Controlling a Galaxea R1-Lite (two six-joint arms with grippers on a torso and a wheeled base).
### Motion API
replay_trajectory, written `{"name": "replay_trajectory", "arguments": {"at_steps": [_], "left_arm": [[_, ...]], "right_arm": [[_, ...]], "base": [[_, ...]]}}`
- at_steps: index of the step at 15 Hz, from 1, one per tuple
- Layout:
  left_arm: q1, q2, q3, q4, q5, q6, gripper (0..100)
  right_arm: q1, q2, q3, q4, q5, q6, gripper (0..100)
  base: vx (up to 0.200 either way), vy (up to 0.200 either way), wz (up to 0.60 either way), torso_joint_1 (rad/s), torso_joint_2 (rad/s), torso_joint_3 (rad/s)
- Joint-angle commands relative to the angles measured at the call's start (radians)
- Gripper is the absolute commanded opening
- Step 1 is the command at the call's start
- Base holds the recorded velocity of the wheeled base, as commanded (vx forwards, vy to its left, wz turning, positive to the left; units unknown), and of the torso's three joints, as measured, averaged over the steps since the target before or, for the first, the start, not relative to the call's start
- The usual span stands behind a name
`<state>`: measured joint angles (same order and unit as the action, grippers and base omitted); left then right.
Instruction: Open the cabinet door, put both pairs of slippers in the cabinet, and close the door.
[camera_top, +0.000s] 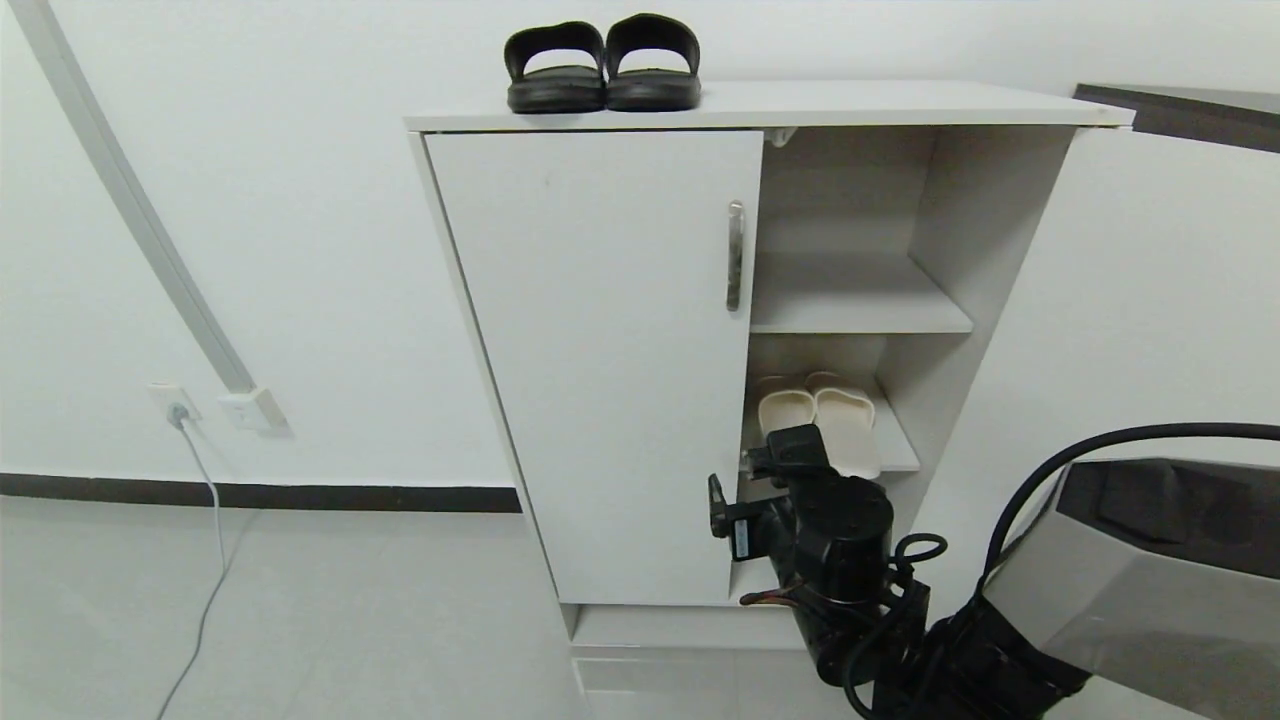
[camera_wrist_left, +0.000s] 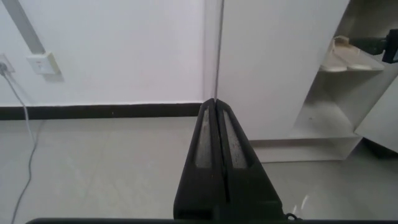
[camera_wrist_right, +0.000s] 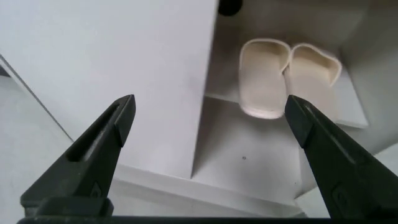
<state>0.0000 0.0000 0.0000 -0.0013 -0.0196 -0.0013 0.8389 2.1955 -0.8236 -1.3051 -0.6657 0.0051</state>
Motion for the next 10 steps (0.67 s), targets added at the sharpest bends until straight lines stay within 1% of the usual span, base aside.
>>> {"name": "replay_trajectory", "arguments": {"at_steps": [1, 7, 10], "left_arm": [[0.000, 0.002, 0.000, 0.000, 0.000, 0.000, 0], [0.000, 0.002, 0.000, 0.000, 0.000, -0.002, 0], [0.000, 0.002, 0.000, 0.000, 0.001, -0.002, 0]], "right_arm": [[0.002, 0.004, 0.001, -0.008, 0.000, -0.001, 100], [-0.004, 0.007, 0.018, -0.028, 0.008, -0.001, 100], [-0.012, 0.009, 0.023, -0.052, 0.011, -0.002, 100]], "base": [[0.000, 0.200, 0.00, 0.002, 0.00, 0.007], [0.000, 0.200, 0.00, 0.003, 0.00, 0.002], [0.000, 0.000, 0.00, 0.000, 0.00, 0.000]]}}
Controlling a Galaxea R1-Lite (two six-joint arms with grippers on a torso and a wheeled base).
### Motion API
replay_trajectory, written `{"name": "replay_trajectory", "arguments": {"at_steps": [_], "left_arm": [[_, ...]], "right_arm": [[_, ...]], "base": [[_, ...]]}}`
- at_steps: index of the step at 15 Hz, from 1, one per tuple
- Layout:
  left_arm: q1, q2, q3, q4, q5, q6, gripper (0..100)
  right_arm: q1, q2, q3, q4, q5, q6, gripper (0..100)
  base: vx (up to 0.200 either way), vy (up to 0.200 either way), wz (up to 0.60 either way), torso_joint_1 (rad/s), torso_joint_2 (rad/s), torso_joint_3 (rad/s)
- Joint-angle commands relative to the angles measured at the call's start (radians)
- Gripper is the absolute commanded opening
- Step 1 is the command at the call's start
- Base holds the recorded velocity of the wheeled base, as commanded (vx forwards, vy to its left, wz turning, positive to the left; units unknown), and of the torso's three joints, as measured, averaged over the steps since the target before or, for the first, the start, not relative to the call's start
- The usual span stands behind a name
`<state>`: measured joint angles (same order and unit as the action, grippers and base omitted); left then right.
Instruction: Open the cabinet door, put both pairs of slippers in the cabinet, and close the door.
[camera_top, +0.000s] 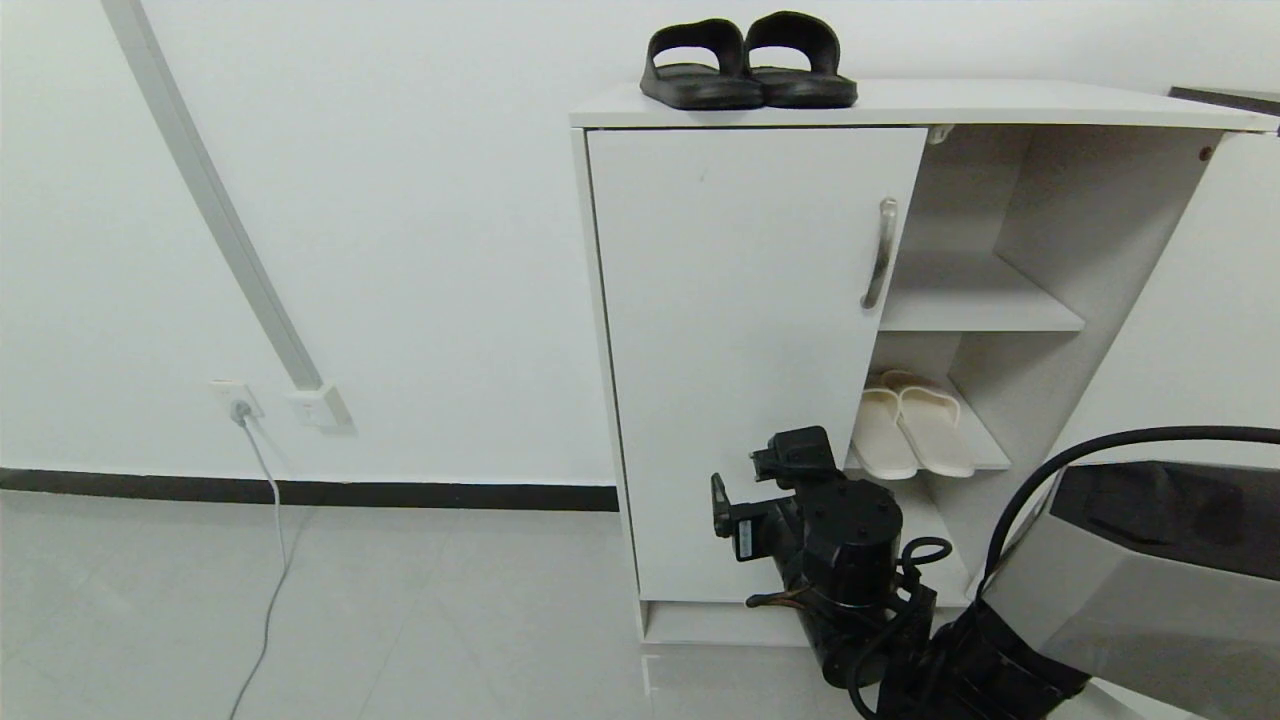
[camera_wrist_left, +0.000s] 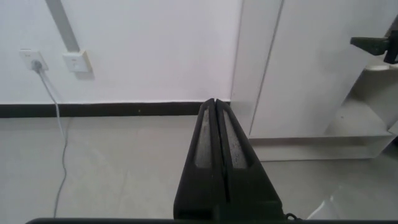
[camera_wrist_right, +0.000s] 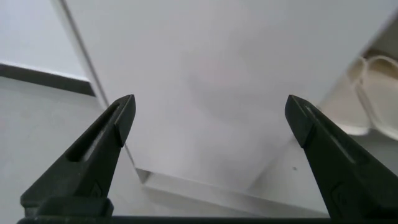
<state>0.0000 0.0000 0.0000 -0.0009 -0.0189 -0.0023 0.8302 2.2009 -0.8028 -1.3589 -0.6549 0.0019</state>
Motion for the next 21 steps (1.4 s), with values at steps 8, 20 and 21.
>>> {"name": "replay_trajectory", "arguments": {"at_steps": [8, 20, 21], "left_arm": [[0.000, 0.002, 0.000, -0.001, 0.001, -0.001, 0], [0.000, 0.002, 0.000, -0.001, 0.002, -0.001, 0], [0.000, 0.002, 0.000, -0.001, 0.002, -0.001, 0]], "right_arm": [[-0.023, 0.030, 0.047, -0.095, 0.041, -0.082, 100], [-0.022, 0.030, 0.047, -0.103, 0.043, -0.083, 100], [-0.022, 0.030, 0.047, -0.103, 0.041, -0.083, 100]], "base": [[0.000, 0.000, 0.00, 0.000, 0.00, 0.000], [0.000, 0.000, 0.00, 0.000, 0.00, 0.000], [0.000, 0.000, 0.00, 0.000, 0.00, 0.000]]}}
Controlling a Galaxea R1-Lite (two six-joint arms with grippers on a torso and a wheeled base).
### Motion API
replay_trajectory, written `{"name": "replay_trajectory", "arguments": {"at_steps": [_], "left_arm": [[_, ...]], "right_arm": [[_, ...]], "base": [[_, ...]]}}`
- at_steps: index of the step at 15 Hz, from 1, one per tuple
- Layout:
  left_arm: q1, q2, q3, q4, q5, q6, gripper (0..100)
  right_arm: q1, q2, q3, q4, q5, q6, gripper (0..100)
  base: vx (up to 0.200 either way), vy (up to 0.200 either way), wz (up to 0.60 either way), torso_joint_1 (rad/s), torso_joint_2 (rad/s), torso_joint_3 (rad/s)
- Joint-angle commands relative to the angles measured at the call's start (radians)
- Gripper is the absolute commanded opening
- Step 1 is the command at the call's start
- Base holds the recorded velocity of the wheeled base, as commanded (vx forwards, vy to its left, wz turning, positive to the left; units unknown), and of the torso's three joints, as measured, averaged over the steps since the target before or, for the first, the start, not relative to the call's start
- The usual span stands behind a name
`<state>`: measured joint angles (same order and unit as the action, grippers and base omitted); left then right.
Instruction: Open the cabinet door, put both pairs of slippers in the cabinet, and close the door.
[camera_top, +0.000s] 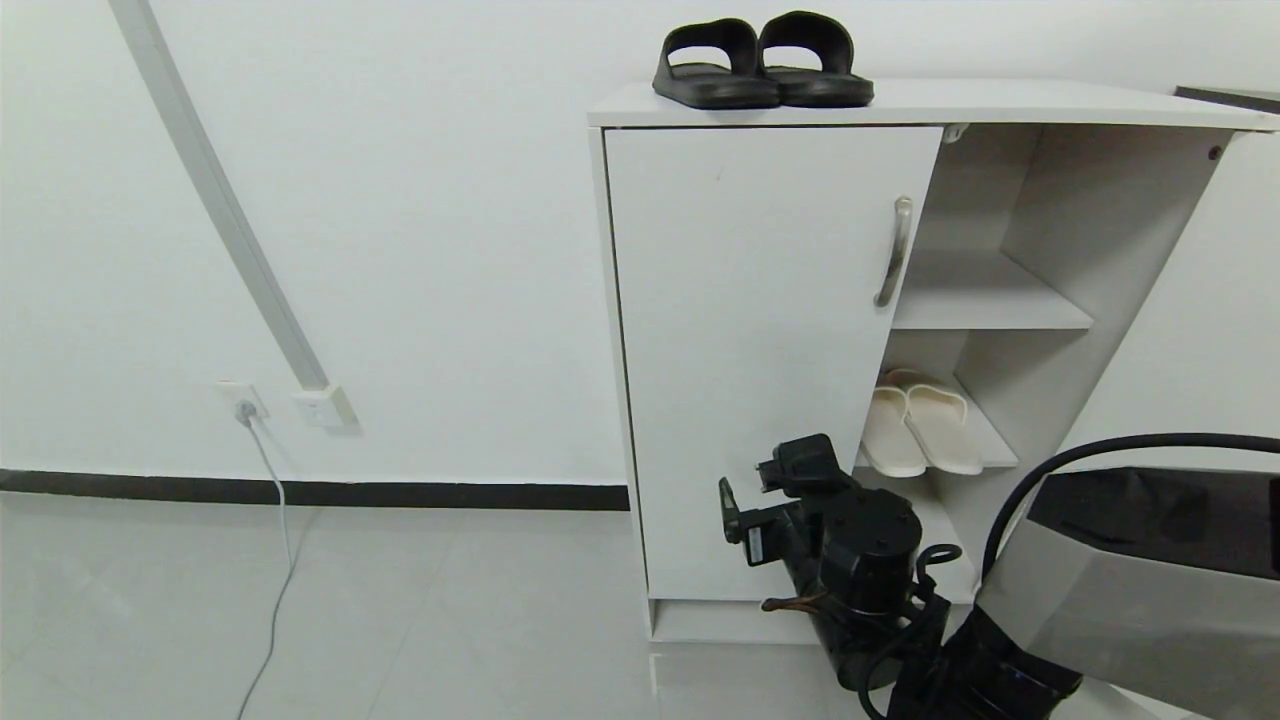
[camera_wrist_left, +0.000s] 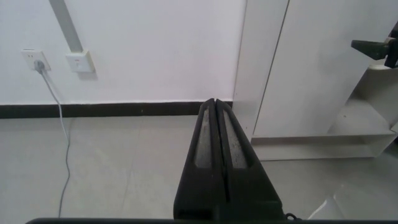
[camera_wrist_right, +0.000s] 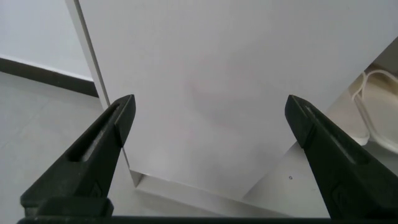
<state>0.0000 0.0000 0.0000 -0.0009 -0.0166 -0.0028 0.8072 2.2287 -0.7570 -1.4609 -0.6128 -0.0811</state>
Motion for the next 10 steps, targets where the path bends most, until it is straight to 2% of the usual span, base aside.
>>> {"name": "replay_trajectory", "arguments": {"at_steps": [1, 4, 10], "left_arm": [[0.000, 0.002, 0.000, -0.001, 0.000, -0.002, 0], [0.000, 0.002, 0.000, -0.001, 0.000, 0.000, 0], [0.000, 0.002, 0.000, -0.001, 0.000, -0.002, 0]], "right_arm": [[0.001, 0.002, 0.002, -0.003, -0.001, 0.000, 100], [0.001, 0.002, 0.005, -0.003, -0.001, 0.000, 100], [0.001, 0.002, 0.007, -0.003, -0.001, 0.000, 100]], "base": [[0.000, 0.000, 0.00, 0.002, -0.09, -0.080], [0.000, 0.000, 0.00, 0.001, -0.18, -0.317], [0.000, 0.000, 0.00, 0.058, -0.49, -0.369]]}}
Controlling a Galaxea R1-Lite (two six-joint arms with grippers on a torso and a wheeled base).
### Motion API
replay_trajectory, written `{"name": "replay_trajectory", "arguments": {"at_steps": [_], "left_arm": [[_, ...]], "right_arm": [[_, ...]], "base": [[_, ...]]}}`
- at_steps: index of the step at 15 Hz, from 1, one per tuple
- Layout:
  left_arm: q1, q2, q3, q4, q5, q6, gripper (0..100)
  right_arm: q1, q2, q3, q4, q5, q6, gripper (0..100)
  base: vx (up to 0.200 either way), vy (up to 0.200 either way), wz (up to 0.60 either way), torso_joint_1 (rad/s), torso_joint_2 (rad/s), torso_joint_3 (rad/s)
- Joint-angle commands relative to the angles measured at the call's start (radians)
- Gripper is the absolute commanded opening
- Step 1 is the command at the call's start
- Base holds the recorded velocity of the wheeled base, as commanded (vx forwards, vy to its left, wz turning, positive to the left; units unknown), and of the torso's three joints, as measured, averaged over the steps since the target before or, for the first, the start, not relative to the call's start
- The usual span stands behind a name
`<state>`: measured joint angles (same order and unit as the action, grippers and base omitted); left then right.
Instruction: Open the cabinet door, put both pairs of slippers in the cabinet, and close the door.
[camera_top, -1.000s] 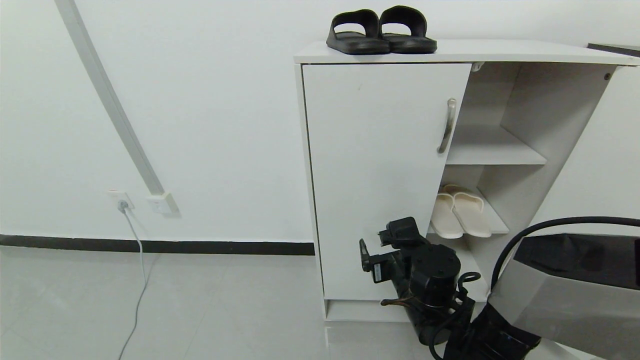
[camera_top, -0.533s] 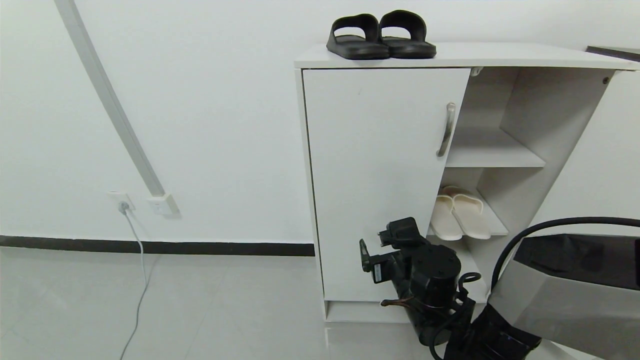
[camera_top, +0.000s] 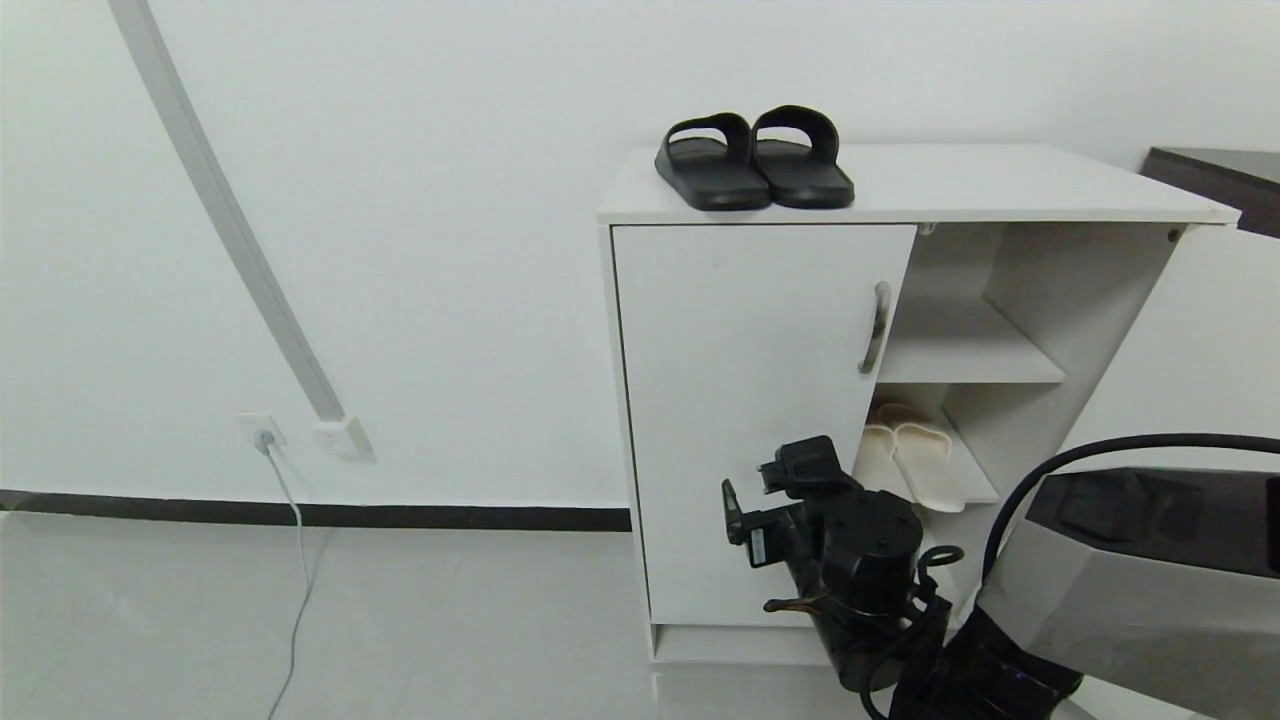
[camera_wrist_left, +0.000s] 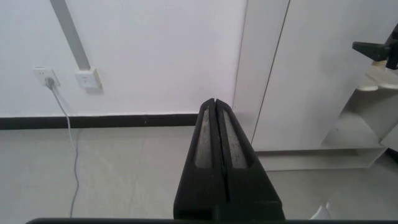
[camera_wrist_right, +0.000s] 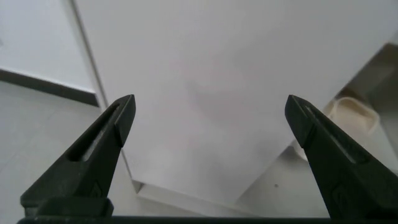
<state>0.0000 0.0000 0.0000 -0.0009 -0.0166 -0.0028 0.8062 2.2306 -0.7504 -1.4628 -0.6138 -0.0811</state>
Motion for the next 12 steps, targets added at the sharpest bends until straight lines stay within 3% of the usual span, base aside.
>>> {"name": "replay_trajectory", "arguments": {"at_steps": [1, 12], "left_arm": [[0.000, 0.002, 0.000, -0.001, 0.000, 0.000, 0], [0.000, 0.002, 0.000, -0.001, 0.000, -0.002, 0]], "right_arm": [[0.002, 0.000, 0.000, -0.001, 0.000, 0.000, 100], [0.004, 0.000, 0.008, -0.001, 0.002, 0.000, 100]], "base": [[0.000, 0.000, 0.00, 0.115, -0.46, -0.349], [0.000, 0.000, 0.00, 0.156, -0.48, -0.326]]}}
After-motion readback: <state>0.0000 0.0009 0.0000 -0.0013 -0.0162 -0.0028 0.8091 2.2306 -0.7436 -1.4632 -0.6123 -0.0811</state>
